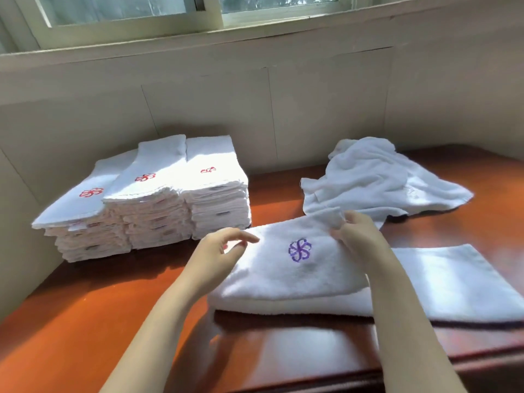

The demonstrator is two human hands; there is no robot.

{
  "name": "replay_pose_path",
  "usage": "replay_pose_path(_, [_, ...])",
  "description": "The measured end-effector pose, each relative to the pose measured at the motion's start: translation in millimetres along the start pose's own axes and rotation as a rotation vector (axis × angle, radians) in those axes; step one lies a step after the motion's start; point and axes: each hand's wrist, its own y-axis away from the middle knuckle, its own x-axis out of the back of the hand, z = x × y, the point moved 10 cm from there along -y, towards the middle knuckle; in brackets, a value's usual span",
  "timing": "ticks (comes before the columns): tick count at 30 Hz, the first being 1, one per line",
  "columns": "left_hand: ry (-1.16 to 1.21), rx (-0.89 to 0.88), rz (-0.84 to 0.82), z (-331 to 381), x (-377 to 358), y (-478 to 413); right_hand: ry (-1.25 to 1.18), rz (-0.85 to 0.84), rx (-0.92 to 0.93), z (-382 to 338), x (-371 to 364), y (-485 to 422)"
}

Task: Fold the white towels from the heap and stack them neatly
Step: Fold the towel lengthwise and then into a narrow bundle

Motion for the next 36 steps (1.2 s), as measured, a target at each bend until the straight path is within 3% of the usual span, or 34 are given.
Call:
replay_pose_path(4, [-0.146,0.048,-0.014,3.7,-24.0,-25.5,0.232,0.351,-0.022,17.2,104.9,4.5])
replay_pose_path(8, [-0.506,0.222,-0.307,-29.9,-95.3,-19.2,0.506,0.166,-0.188,62.5,103.0,6.3])
replay_pose_path(11, [-0.629,0.235,-0.312,-39.4,-104.9,-11.6,0.493,0.117,-0.155,67.8,102.0,7.2])
replay_pose_path(18, [-0.513,0.333,-0.191,-51.6,-97.7,-12.6,0.469,-0.025,-0.230,80.6,109.0,19.1])
replay_pose_path(24, [-0.341,0.461,-0.155,-73.1,-88.2,-19.0,0.022,0.239,-0.065,55.9,164.3,23.8])
replay_pose_path(26, [-0.357,0.443,-0.155,-68.8,-92.2,-21.6,0.018,0.379,-0.065,60.2,193.2,29.4])
replay_pose_path(28, [-0.377,0.421,-0.171,-61.7,-102.0,-22.0,0.166,0.496,-0.135,73.7,213.6,34.4])
replay_pose_path(33, [-0.338,0.432,-0.168,-56.1,-116.5,-22.2,0.383,0.489,-0.327,109.3,213.9,32.3])
replay_pose_path(36, [-0.300,0.465,-0.172,-62.4,-114.9,-24.0,0.095,0.495,-0.332,115.5,213.6,29.9])
